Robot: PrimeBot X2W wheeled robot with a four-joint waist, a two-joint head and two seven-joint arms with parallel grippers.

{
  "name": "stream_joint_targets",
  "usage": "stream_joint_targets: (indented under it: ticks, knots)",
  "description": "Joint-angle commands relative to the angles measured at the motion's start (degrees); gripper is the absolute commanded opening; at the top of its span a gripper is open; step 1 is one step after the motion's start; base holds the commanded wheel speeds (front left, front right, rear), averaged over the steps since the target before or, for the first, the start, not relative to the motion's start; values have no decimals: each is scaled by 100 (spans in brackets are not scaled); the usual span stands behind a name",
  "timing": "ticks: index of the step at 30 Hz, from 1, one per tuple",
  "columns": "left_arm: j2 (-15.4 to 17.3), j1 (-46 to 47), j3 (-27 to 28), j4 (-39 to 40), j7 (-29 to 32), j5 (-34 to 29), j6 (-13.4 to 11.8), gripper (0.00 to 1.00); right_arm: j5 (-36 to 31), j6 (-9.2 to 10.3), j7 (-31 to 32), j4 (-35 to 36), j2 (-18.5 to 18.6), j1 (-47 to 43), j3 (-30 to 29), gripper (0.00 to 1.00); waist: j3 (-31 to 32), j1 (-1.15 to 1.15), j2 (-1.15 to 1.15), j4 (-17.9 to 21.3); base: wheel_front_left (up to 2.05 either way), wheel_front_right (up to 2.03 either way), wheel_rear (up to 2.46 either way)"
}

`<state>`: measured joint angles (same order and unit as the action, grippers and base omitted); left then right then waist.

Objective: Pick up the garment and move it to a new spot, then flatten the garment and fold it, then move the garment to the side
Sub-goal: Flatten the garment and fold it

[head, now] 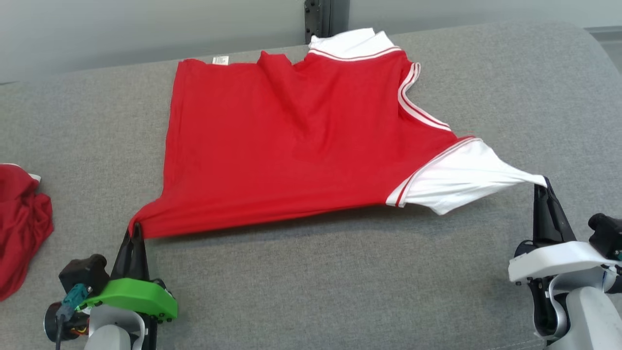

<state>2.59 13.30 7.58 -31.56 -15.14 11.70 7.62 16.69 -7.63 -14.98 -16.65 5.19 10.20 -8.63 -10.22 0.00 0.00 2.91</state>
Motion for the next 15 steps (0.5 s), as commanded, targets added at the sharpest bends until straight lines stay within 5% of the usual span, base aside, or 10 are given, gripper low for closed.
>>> stream_joint_targets:
  ticks: [1, 15]
  knots:
    - [63, -159, 77, -15, 2, 89, -29, 0, 2, 26, -30, -7, 33, -106, -85, 0, 151, 0, 0, -16, 0, 0, 0]
    - [77, -1136, -30, -28, 1, 535, -242, 0, 151, 28, -30, 262, -38, -997, -175, 0, 817, 0, 0, -27, 0, 0, 0]
